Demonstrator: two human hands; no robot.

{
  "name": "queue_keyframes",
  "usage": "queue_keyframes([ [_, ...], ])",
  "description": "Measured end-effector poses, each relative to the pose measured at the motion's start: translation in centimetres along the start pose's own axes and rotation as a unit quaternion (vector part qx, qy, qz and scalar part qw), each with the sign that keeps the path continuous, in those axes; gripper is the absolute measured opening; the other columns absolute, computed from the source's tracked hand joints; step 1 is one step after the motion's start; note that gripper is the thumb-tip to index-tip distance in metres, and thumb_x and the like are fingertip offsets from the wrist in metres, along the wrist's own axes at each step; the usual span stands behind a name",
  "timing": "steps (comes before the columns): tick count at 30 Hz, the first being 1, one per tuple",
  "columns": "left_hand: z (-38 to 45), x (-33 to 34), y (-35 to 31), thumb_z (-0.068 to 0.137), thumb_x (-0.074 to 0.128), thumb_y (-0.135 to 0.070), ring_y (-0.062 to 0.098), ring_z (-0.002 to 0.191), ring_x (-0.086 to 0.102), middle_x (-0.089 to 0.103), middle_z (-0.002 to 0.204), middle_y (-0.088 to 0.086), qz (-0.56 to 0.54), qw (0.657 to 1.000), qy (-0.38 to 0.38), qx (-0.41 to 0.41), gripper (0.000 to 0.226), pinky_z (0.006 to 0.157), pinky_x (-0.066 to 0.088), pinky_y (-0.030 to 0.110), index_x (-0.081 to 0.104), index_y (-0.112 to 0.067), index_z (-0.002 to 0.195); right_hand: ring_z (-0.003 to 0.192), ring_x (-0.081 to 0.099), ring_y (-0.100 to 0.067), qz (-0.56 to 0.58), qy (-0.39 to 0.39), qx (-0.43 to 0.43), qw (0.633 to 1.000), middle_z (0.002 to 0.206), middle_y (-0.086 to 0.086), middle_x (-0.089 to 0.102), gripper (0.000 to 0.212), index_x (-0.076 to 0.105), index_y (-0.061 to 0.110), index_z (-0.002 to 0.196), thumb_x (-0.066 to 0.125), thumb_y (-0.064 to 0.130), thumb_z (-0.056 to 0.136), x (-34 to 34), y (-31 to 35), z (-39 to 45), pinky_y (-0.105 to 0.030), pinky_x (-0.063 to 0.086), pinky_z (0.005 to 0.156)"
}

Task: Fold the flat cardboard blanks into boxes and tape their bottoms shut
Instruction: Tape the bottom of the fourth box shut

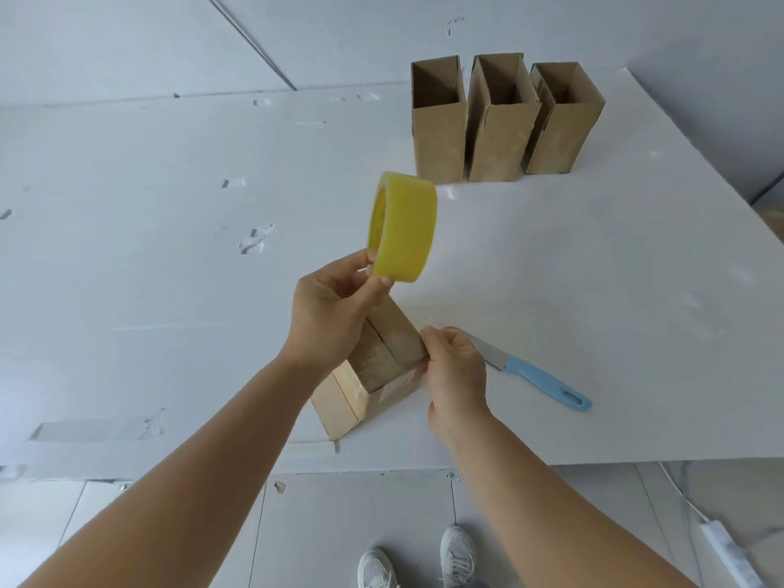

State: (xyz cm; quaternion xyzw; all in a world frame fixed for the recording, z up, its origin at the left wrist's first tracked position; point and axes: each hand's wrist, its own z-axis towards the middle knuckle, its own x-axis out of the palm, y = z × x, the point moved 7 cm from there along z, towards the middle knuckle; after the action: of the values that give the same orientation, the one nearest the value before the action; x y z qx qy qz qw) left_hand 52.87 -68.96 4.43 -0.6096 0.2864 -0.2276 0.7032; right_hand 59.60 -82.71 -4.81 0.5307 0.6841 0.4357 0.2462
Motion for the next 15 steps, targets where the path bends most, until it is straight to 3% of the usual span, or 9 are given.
queue_keyframes([
  [5, -2.0, -1.4, 1.8, 0.086, 0.069, -0.012, 0.003, 0.060, 0.043, 0.051, 0.057, -0.017, 0.051, 0.997, -0.058, 0.002, 0.035, 0.063, 0.040, 0.011, 0.071, -0.046, 0.081, 0.064, 0.049, -0.013, -0.017, 0.056, 0.046, 0.997, 0.067, 0.002, 0.055, 0.013, 0.057, 0.016, 0.073, 0.061, 0.020, 0.085, 0.9, -1.1, -0.4, -0.024, 0.039, 0.057],
  [7, -2.1, -1.3, 2.2, 0.085, 0.070, -0.012, -0.001, 0.057, 0.044, 0.051, 0.056, -0.021, 0.074, 0.994, -0.079, 0.012, 0.031, 0.063, 0.039, 0.010, 0.070, -0.043, 0.088, 0.071, 0.053, -0.014, -0.010, 0.084, 0.076, 0.993, 0.075, 0.003, 0.059, 0.006, 0.060, 0.018, 0.087, 0.060, 0.024, 0.087, 1.3, -1.6, -0.5, -0.023, 0.040, 0.059],
  [10, -2.2, -1.3, 2.5, 0.084, 0.070, -0.012, -0.002, 0.056, 0.046, 0.053, 0.056, -0.023, 0.093, 0.990, -0.103, 0.024, 0.025, 0.063, 0.039, 0.008, 0.069, -0.035, 0.094, 0.077, 0.056, -0.010, -0.015, 0.123, 0.110, 0.986, 0.089, 0.003, 0.061, 0.019, 0.055, 0.025, 0.112, 0.055, 0.024, 0.093, 1.4, -1.8, -0.4, -0.020, 0.039, 0.058],
  [13, -2.2, -1.3, 2.3, 0.083, 0.072, -0.013, -0.003, 0.057, 0.047, 0.053, 0.057, -0.020, 0.118, 0.986, -0.112, 0.047, 0.034, 0.064, 0.039, 0.008, 0.066, -0.045, 0.091, 0.077, 0.057, -0.010, -0.086, 0.128, 0.076, 0.985, 0.100, 0.001, 0.062, 0.021, 0.053, 0.024, 0.115, 0.054, 0.021, 0.094, 0.9, -1.6, 0.3, -0.018, 0.041, 0.061],
  [15, -2.2, -1.4, 2.4, 0.082, 0.073, -0.013, -0.003, 0.059, 0.048, 0.054, 0.059, -0.021, 0.115, 0.985, -0.115, 0.050, 0.039, 0.066, 0.041, 0.009, 0.063, -0.051, 0.090, 0.096, 0.059, -0.014, -0.145, 0.087, 0.001, 0.986, 0.114, 0.000, 0.062, 0.019, 0.055, 0.025, 0.113, 0.051, 0.019, 0.095, -0.2, -0.8, 0.9, -0.020, 0.043, 0.077],
])
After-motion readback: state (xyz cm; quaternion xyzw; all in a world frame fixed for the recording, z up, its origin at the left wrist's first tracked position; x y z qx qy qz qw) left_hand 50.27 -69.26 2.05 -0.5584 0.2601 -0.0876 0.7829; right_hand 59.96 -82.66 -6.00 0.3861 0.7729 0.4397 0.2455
